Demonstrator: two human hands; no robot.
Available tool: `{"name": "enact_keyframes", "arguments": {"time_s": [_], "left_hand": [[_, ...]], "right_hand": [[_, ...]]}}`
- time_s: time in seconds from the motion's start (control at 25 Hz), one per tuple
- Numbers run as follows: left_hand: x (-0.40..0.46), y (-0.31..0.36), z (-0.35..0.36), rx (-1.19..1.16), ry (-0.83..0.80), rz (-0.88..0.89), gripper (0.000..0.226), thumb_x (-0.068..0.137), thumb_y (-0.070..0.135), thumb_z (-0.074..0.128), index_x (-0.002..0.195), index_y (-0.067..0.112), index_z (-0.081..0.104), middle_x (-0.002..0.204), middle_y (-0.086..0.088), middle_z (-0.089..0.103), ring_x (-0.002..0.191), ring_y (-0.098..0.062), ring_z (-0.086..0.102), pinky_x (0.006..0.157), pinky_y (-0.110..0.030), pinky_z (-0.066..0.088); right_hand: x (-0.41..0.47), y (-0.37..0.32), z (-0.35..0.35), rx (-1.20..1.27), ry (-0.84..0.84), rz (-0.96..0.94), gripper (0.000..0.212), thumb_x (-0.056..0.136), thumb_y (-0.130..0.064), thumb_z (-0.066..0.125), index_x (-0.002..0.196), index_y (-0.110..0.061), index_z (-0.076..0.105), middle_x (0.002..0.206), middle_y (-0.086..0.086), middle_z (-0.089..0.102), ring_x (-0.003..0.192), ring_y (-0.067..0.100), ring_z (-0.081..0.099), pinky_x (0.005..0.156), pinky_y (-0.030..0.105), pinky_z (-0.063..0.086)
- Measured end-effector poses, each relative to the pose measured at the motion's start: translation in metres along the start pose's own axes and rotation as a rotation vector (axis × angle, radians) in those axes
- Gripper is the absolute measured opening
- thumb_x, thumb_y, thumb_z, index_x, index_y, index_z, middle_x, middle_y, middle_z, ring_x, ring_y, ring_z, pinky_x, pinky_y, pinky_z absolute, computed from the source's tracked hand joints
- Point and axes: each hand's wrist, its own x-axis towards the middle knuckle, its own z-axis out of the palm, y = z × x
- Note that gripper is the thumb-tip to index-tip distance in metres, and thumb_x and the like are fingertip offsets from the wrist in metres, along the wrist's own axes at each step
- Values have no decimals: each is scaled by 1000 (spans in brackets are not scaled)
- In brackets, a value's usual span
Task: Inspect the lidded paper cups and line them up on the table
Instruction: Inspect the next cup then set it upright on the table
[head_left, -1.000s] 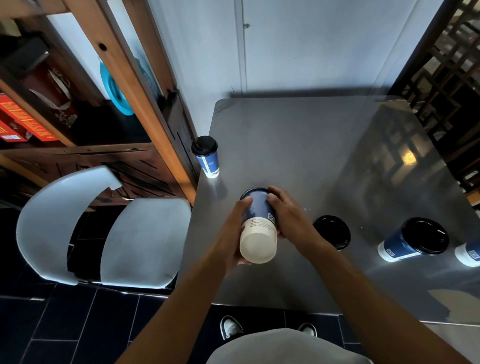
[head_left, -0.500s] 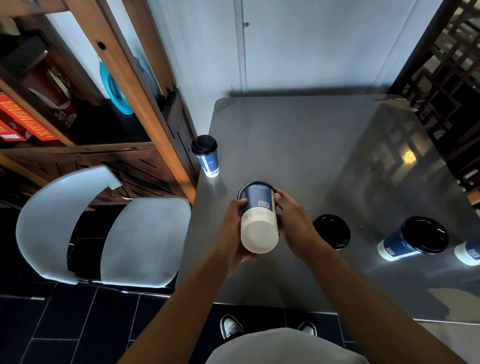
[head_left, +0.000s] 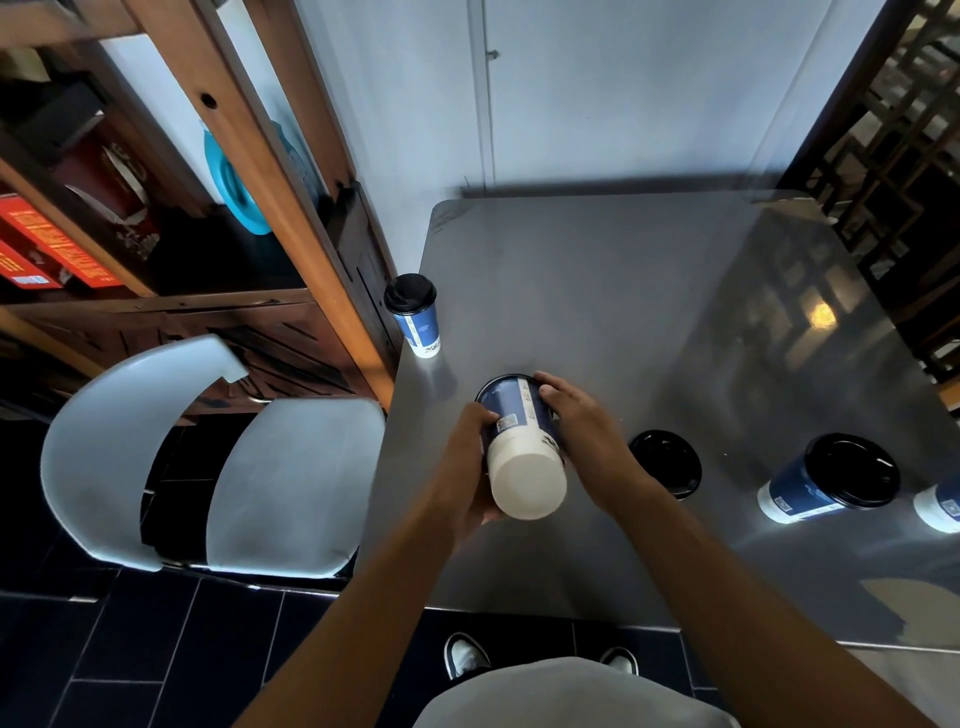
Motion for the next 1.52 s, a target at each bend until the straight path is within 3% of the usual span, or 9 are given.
{"name": "enact_keyframes", "arguments": {"time_s": [0.08, 0.24, 0.48, 0.6, 0.84, 1.04, 1.24, 1.4, 1.52], "left_hand": [[-1, -1, 0, -83, -16, -17, 46, 93, 40, 39, 109, 2, 60, 78, -17, 66, 50, -24, 65, 37, -19, 46], [-1, -3, 2, -202, 10, -30, 49, 90, 41, 41, 120, 6, 58, 107, -24, 52, 62, -27, 60, 38, -19, 43], [5, -12, -5, 82, 55, 48, 71, 89, 71, 40, 103, 7, 68, 79, -20, 63, 57, -23, 51, 41, -16, 32], [3, -10, -1, 83, 38, 132, 71, 89, 69, 50, 115, 4, 65, 89, -25, 61, 66, -27, 46, 44, -19, 31], [2, -8, 0, -55, -38, 120, 60, 101, 50, 38, 66, 25, 80, 68, -10, 64, 60, -25, 42, 42, -20, 31], [0, -5, 2, -44, -12, 83, 52, 99, 53, 42, 77, 22, 78, 77, -15, 63, 62, -25, 47, 45, -21, 32], [14, -8, -9, 50, 122, 122, 71, 86, 54, 68, 143, 16, 46, 112, -19, 72, 77, -24, 74, 60, -35, 59], [21, -16, -32, 177, 171, 218, 55, 90, 35, 70, 136, 12, 50, 118, -16, 73, 90, -22, 76, 70, -32, 61], [26, -19, -42, 243, 141, 318, 43, 96, 6, 66, 135, 16, 54, 122, -13, 72, 90, -5, 76, 70, -18, 58]], "right_hand": [[-2, 3, 3, 24, -6, -1, 24, 103, -32, 46, 115, -27, 66, 100, 4, 69, 81, 24, 59, 64, 32, 47], [0, 8, 6, 66, 36, 19, 20, 102, -33, 48, 103, -27, 67, 101, 7, 70, 85, 25, 63, 75, 42, 45], [-1, 5, -1, -119, 24, 2, 43, 86, -48, 47, 113, -22, 68, 91, 2, 67, 68, 20, 56, 50, 24, 41], [-2, 2, -3, -65, -10, -49, 31, 88, -47, 47, 92, -23, 66, 83, 5, 63, 72, 21, 55, 61, 35, 41], [-5, 1, 2, 4, 13, -1, 27, 89, -44, 49, 81, -21, 61, 75, 11, 56, 70, 28, 51, 56, 31, 39], [-5, 1, 2, 23, 24, 25, 25, 90, -43, 50, 83, -21, 62, 84, 15, 59, 75, 30, 54, 64, 36, 45], [-10, -2, -4, -1, -68, 61, 30, 99, -37, 54, 115, -15, 67, 104, 10, 74, 82, 25, 72, 67, 38, 61], [-7, 5, -16, -256, -241, 58, 25, 93, -25, 70, 117, -26, 63, 110, 3, 77, 102, 23, 74, 98, 44, 57], [6, 12, -13, -435, -248, 44, 59, 81, -21, 83, 133, -27, 54, 118, -4, 72, 107, 17, 71, 102, 45, 55]]}}
